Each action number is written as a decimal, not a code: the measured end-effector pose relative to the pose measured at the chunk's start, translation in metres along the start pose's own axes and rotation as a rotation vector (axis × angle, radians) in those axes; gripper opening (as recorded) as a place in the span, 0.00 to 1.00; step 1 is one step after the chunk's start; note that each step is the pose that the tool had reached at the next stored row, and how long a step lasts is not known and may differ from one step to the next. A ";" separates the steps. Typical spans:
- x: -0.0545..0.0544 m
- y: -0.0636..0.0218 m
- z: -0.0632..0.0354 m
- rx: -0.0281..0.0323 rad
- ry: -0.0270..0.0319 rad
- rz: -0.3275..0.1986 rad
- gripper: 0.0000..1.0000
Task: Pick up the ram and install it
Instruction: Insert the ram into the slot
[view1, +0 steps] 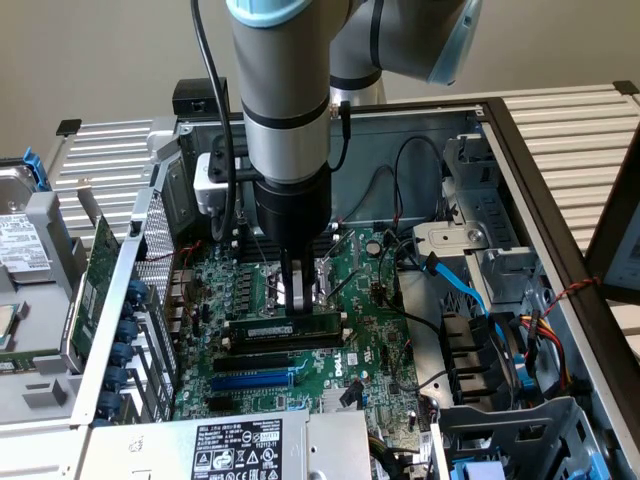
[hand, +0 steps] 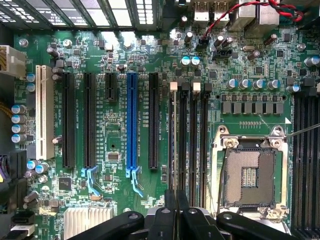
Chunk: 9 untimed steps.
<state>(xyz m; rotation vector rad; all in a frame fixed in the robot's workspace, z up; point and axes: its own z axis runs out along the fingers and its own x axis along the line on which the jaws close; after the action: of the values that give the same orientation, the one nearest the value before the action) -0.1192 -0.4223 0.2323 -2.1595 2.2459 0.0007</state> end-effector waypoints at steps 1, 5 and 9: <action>0.000 0.0002 0.0001 0.0000 -0.0001 0.000 0.12; 0.000 0.0005 0.0006 0.0001 -0.0002 0.000 0.12; 0.000 0.0006 0.0013 0.0001 -0.0001 0.000 0.12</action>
<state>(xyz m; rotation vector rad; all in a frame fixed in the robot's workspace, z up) -0.1198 -0.4224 0.2309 -2.1593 2.2459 0.0008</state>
